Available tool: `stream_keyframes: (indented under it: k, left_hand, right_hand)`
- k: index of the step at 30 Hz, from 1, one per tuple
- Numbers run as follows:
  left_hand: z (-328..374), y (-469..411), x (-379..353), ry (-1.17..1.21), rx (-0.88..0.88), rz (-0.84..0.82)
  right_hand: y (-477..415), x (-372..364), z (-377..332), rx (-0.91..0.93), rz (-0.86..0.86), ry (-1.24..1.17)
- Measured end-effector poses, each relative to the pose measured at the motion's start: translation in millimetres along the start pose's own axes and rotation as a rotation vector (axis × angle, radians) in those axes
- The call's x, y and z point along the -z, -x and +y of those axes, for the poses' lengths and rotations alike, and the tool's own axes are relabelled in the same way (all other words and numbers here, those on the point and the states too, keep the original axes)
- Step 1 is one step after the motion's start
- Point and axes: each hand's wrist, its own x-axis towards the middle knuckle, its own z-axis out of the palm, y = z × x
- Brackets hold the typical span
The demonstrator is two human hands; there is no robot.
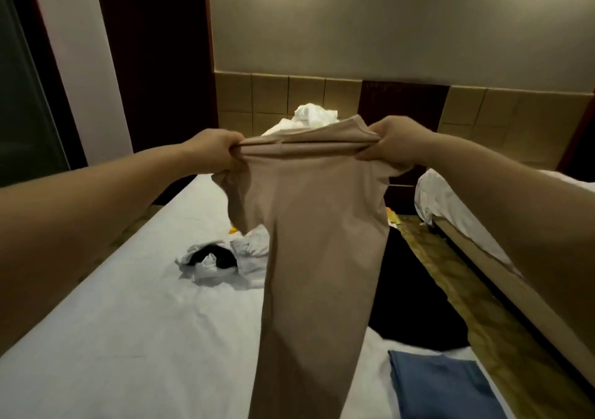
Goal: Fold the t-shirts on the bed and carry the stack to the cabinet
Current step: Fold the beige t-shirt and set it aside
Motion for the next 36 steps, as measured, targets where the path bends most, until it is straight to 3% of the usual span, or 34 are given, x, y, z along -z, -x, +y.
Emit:
stream_keyframes:
  k: [7,15,19,27,31,34,36]
  left_hand:
    - [-9,-82,-13,0.092,-0.03,0.275]
    - [-10,-81,4,0.062,-0.144,0.442]
    - [-10,-16,-18,0.122,-0.144,0.361]
    - [-28,209,-124,0.17,-0.132,-0.022]
    - [-46,305,-181,0.155,-0.055,-0.194]
    - [-49,349,-206,0.181,-0.002,-0.245]
    - [-46,366,-211,0.211,0.035,-0.233]
  right_hand:
    - [-61,-5,20,0.056,0.407,0.177]
    - [-48,23,16,0.196,0.582,0.127]
    - [10,-4,14,0.194,0.403,0.067]
    - [195,-133,16,0.143,-0.156,-0.088]
    - [271,-211,14,0.141,-0.411,0.109]
    - [309,-245,17,0.131,-0.47,0.04]
    - [324,-249,20,0.142,-0.384,-0.042]
